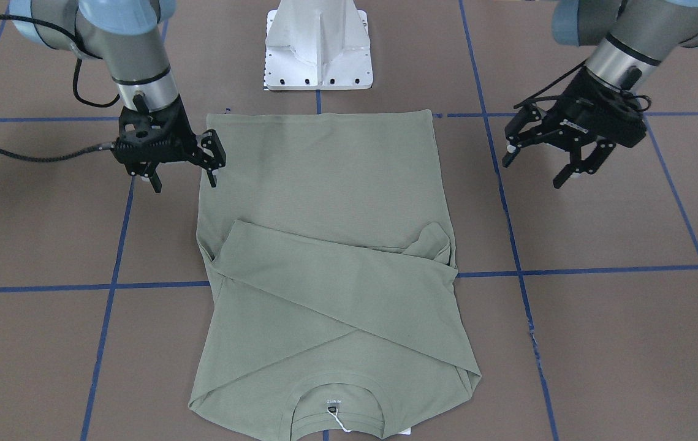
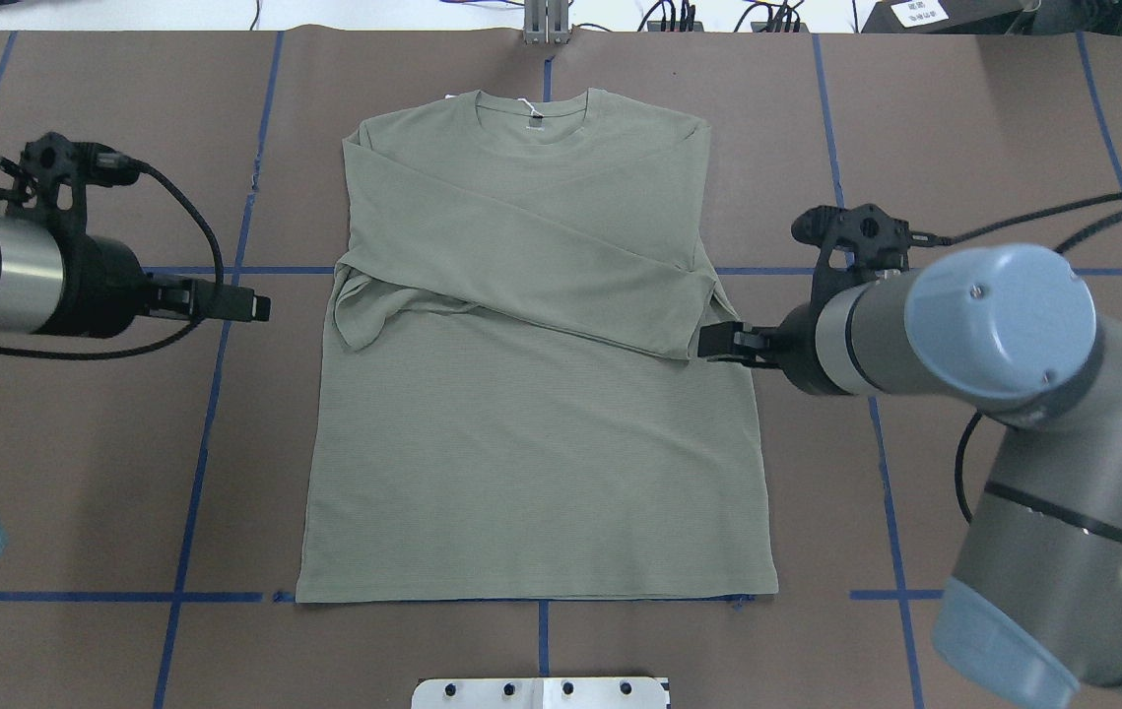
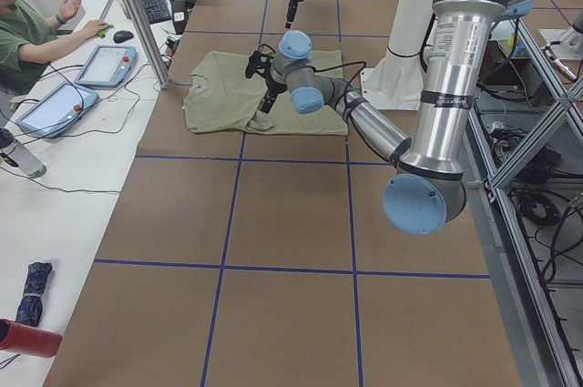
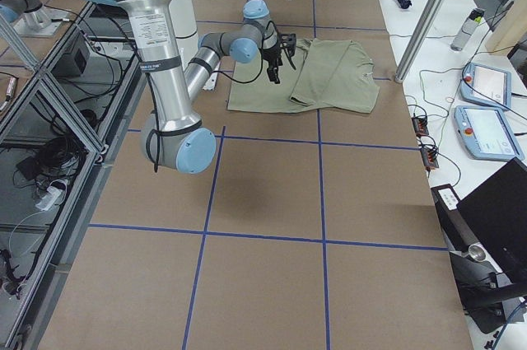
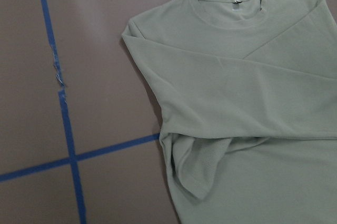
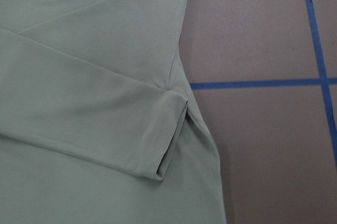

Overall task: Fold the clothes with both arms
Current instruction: 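Move both grippers down to the hem corners nearest the robot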

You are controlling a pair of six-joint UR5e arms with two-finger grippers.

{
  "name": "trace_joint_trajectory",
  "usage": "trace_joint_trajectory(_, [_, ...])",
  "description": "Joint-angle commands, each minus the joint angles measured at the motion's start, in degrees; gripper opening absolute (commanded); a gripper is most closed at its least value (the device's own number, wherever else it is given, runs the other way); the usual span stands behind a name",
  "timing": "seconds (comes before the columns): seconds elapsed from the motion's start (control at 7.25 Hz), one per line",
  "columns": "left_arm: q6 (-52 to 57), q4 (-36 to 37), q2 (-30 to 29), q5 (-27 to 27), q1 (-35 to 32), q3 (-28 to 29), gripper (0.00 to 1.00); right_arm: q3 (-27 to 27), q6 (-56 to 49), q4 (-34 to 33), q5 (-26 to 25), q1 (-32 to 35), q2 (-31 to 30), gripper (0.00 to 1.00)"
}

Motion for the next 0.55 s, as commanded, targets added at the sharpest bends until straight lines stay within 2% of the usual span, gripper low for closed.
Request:
trace_joint_trajectory(0.0, [-12.91, -0.09, 2.96, 9.90, 11.72, -3.67, 1.00, 4.17, 15.18, 13.11, -10.49, -11.27, -11.45, 0.97])
trace_joint_trajectory(0.14, [-21.05, -2.78, 4.72, 15.35, 17.42, -3.59, 0.98, 4.70, 21.78, 13.43, -18.45, -16.89, -12.80, 0.96])
trace_joint_trajectory(0.28, [-28.09, -6.55, 8.30, 21.67, 23.05, -3.50, 0.89, 4.79, 24.02, 13.43, -22.10, -19.38, -13.08, 0.96])
trace_joint_trajectory(0.41, [-35.30, -9.11, 10.69, 25.65, 27.11, -3.15, 0.75, 4.70, 24.04, 13.43, -22.40, -19.50, -13.08, 0.97])
